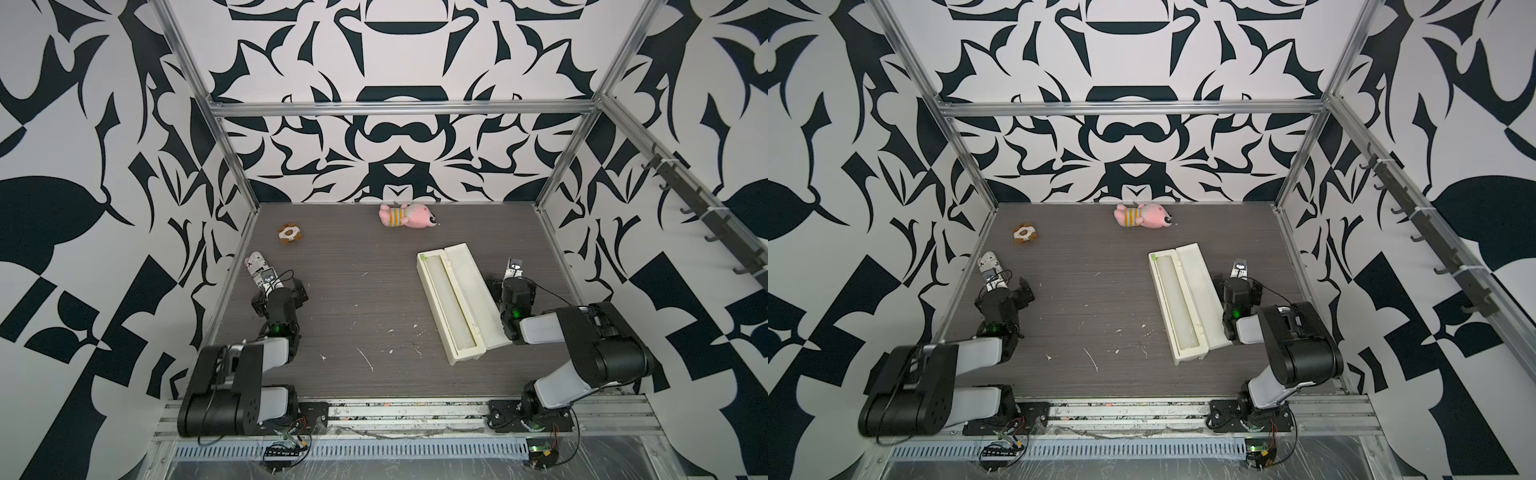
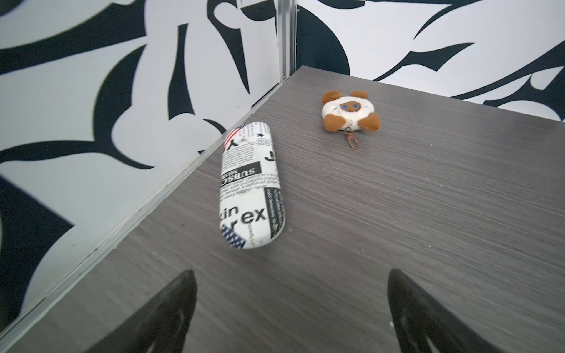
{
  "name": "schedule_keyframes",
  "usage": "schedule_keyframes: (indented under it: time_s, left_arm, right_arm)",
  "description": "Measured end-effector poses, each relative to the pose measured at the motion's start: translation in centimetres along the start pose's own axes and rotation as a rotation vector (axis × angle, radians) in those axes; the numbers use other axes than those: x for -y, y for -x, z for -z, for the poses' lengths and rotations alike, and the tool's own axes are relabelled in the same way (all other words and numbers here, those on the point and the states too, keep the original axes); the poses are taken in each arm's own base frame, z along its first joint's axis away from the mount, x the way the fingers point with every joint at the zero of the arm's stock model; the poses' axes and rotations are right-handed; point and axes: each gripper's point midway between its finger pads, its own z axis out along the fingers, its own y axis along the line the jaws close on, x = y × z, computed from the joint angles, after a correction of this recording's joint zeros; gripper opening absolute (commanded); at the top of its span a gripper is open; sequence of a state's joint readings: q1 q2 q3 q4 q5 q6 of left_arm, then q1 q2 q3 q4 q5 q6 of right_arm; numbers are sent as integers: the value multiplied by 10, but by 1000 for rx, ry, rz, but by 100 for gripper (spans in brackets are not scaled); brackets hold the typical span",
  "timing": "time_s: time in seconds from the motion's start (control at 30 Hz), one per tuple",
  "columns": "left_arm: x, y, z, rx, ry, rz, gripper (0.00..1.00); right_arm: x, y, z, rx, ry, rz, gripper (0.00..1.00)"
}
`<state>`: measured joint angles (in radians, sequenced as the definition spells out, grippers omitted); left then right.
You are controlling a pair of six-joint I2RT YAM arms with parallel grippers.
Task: Put plastic wrap rolls into dispensers
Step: Reset both arms
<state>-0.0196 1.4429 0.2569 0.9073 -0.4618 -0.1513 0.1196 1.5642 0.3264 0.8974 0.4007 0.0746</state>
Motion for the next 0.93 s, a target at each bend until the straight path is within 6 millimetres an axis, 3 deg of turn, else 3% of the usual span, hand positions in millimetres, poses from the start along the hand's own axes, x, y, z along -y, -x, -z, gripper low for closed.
schedule_keyframes:
  time_s: [0.07,0.13,0.23,0.37,0.93]
  left_arm:
    - [10,-5,-18,-21,-19,-30,99]
    - [13,-7,-23,-43,-33,-30,99]
    - [11,6,-25,-2,-42,-5,99]
    - [11,9,-27,-1,-49,2,99]
    - [13,9,-27,-2,-60,3,99]
  right_arm:
    - [0,1,0,4,0,3,99]
    - [0,1,0,5,0,7,99]
    - [0,1,0,5,1,14,99]
    - [0,1,0,5,1,19,99]
    - [-4,2,0,5,23,30,100]
